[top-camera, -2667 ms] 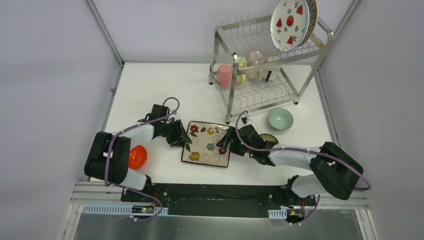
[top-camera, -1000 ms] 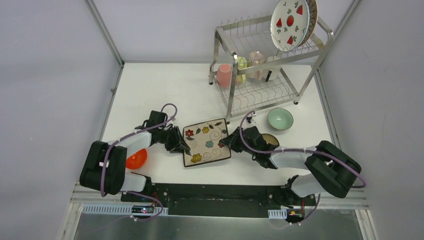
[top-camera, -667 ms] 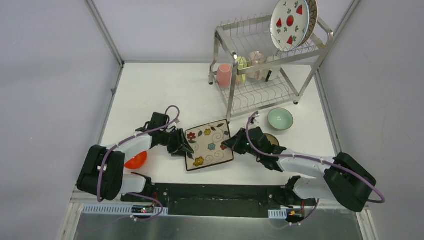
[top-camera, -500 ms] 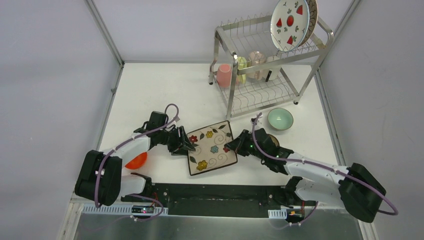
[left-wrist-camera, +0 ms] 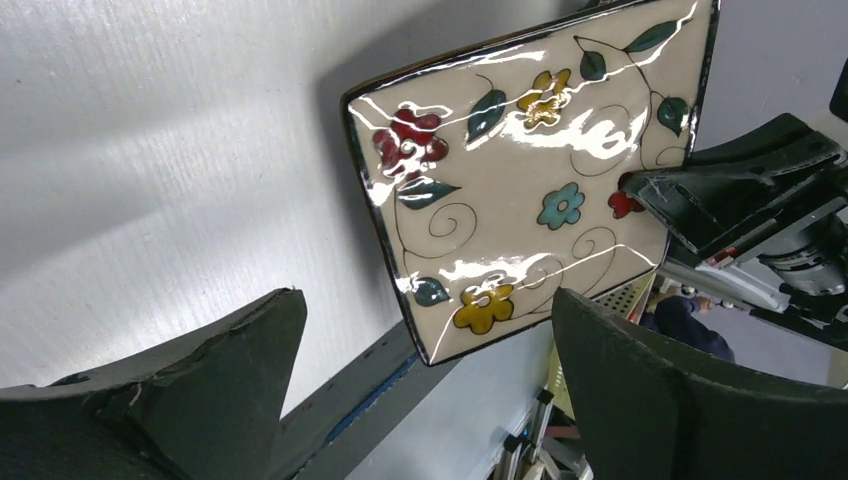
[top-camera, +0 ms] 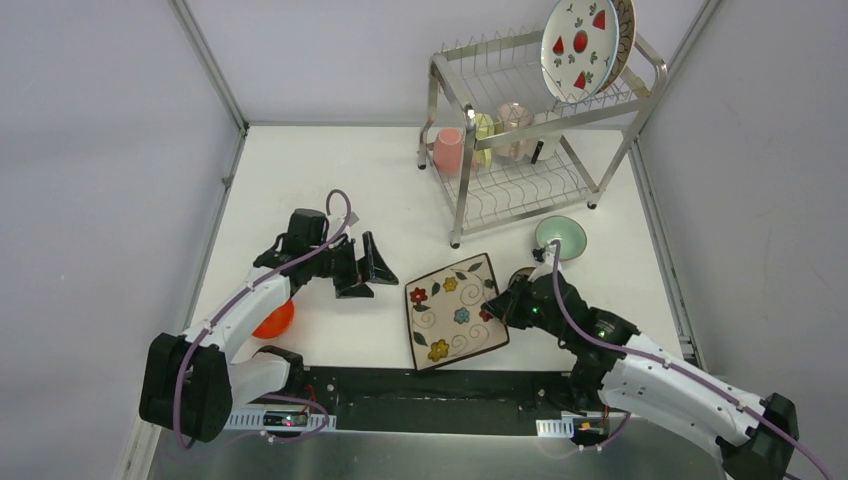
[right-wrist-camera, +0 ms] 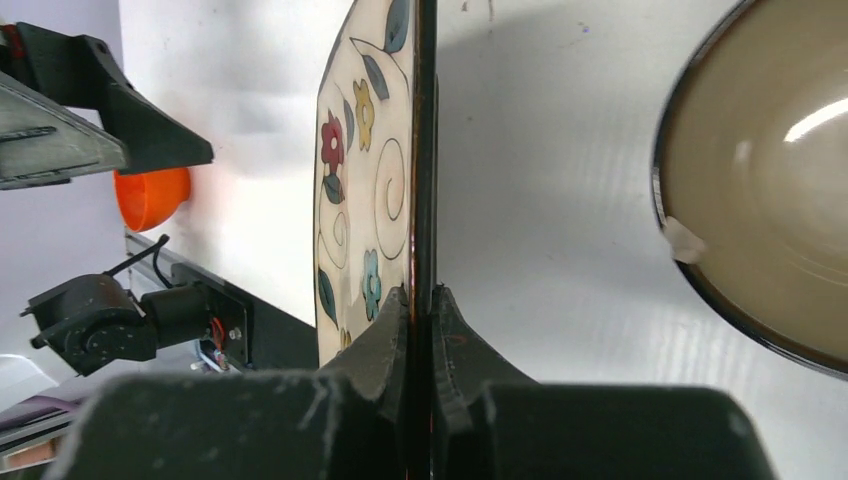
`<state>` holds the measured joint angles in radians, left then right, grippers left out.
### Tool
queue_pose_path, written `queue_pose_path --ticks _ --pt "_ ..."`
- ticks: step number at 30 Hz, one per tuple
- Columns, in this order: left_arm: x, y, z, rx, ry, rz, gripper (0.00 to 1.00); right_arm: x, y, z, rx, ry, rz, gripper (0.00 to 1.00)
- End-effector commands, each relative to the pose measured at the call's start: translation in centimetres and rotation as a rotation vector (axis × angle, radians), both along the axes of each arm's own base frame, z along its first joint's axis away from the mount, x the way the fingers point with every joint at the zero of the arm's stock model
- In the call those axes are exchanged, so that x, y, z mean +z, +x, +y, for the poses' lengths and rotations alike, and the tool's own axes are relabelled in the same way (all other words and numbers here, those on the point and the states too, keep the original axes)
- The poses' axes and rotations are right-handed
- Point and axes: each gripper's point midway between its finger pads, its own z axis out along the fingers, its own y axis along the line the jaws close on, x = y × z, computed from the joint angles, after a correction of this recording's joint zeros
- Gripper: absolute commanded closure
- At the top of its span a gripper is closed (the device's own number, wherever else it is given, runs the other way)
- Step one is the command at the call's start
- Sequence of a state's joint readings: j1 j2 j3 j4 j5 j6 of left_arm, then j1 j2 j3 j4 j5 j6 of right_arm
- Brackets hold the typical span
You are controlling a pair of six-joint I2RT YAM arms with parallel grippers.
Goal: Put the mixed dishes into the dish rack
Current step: Pick up the plate at the center of the board.
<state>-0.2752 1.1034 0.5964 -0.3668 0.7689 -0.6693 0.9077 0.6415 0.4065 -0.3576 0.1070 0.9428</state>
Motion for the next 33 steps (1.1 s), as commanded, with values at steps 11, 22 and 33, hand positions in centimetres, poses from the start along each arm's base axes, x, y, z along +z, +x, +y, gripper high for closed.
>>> queue_pose_path --ticks 11,22,33 --pt "4.8 2.5 0.9 -0.07 0.124 -0.224 0.01 18.1 -0.1 -2.1 -0.054 0.333 -0.319 1.0" --pt "4.7 2.7 1.4 -0.048 0.151 -0.226 0.01 25.0 -2.2 -3.7 -0.011 0.445 -0.42 1.0" --pt "4.5 2.4 1.8 -0.07 0.16 -0.247 0.01 31.9 -2.7 -1.3 0.084 0.579 -0.481 1.0"
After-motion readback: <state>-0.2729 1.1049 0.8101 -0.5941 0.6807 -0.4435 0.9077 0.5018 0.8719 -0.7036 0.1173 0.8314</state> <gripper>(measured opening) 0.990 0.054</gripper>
